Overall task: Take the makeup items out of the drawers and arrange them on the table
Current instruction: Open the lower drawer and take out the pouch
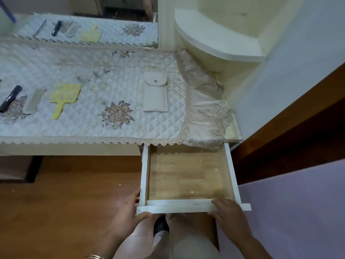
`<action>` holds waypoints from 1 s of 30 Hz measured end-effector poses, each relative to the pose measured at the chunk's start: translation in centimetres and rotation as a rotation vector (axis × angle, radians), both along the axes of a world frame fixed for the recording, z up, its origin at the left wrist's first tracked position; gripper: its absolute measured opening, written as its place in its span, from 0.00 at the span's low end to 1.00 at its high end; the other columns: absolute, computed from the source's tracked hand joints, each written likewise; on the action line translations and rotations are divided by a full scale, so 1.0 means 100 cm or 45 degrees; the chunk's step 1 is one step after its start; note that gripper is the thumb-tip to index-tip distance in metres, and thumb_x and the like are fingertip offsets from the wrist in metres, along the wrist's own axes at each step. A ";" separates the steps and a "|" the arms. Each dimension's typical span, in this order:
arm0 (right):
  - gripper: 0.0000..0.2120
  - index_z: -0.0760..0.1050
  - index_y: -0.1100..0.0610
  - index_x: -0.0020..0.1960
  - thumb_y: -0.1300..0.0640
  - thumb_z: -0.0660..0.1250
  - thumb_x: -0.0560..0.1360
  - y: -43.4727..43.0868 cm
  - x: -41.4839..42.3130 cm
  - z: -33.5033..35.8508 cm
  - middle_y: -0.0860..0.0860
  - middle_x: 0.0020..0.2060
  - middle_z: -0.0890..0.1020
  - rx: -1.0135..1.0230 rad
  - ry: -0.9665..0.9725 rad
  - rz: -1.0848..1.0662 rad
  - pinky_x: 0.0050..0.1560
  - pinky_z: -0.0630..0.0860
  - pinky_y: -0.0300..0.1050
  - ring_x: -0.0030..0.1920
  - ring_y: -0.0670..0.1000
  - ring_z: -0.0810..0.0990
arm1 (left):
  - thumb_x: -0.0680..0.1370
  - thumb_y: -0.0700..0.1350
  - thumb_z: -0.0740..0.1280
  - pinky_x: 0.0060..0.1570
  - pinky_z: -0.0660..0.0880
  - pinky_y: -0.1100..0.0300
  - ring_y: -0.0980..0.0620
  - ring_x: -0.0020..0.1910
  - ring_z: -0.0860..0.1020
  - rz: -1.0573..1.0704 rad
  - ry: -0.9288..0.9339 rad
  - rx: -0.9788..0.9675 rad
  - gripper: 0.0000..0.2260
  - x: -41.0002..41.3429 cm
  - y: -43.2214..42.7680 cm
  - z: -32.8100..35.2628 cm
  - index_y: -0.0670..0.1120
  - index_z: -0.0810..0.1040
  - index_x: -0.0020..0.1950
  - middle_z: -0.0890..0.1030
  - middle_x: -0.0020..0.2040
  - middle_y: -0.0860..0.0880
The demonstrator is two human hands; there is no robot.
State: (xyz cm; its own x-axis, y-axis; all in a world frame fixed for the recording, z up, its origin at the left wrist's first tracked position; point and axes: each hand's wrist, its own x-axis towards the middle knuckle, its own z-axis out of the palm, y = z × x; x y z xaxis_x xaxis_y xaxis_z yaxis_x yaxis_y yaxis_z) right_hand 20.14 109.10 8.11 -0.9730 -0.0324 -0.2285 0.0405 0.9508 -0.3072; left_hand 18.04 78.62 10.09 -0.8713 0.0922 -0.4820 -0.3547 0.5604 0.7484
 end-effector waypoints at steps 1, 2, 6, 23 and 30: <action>0.18 0.81 0.52 0.46 0.55 0.80 0.58 0.000 -0.003 0.000 0.47 0.42 0.86 -0.010 0.014 -0.013 0.41 0.80 0.46 0.42 0.51 0.84 | 0.69 0.45 0.73 0.41 0.72 0.71 0.62 0.50 0.73 0.011 -0.013 -0.002 0.34 -0.003 -0.001 -0.002 0.51 0.61 0.71 0.72 0.54 0.61; 0.20 0.81 0.52 0.48 0.55 0.81 0.57 0.001 -0.008 0.000 0.48 0.43 0.85 -0.016 0.019 -0.015 0.42 0.80 0.46 0.43 0.51 0.83 | 0.69 0.46 0.74 0.43 0.72 0.69 0.60 0.52 0.74 0.027 -0.020 -0.003 0.34 -0.006 -0.002 -0.005 0.52 0.61 0.71 0.73 0.55 0.59; 0.29 0.79 0.53 0.50 0.50 0.82 0.52 0.005 -0.043 -0.001 0.50 0.44 0.85 0.099 0.126 0.061 0.45 0.80 0.48 0.45 0.53 0.83 | 0.69 0.49 0.73 0.50 0.69 0.64 0.56 0.57 0.73 0.066 0.073 -0.123 0.32 -0.032 0.000 -0.012 0.51 0.64 0.70 0.74 0.63 0.52; 0.39 0.68 0.52 0.61 0.49 0.80 0.54 -0.002 -0.197 -0.004 0.58 0.59 0.78 0.272 0.470 0.054 0.61 0.59 0.57 0.61 0.57 0.66 | 0.60 0.40 0.79 0.62 0.67 0.36 0.39 0.62 0.66 -0.009 0.670 -0.809 0.34 -0.169 0.025 -0.020 0.46 0.67 0.61 0.70 0.60 0.40; 0.35 0.70 0.51 0.60 0.53 0.79 0.56 -0.005 -0.208 -0.006 0.53 0.58 0.71 0.239 0.476 0.039 0.55 0.60 0.56 0.57 0.57 0.67 | 0.55 0.32 0.74 0.58 0.65 0.35 0.43 0.57 0.61 0.164 0.594 -0.849 0.32 -0.181 0.037 -0.015 0.47 0.68 0.55 0.63 0.55 0.47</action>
State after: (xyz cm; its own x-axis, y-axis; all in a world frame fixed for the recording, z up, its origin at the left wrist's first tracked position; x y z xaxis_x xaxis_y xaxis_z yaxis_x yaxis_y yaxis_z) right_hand -0.63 108.62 7.52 -0.9893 -0.0543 0.1352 -0.0703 0.9907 -0.1168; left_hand -0.02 82.32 8.58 -0.9798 -0.1996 0.0142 -0.1813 0.9156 0.3588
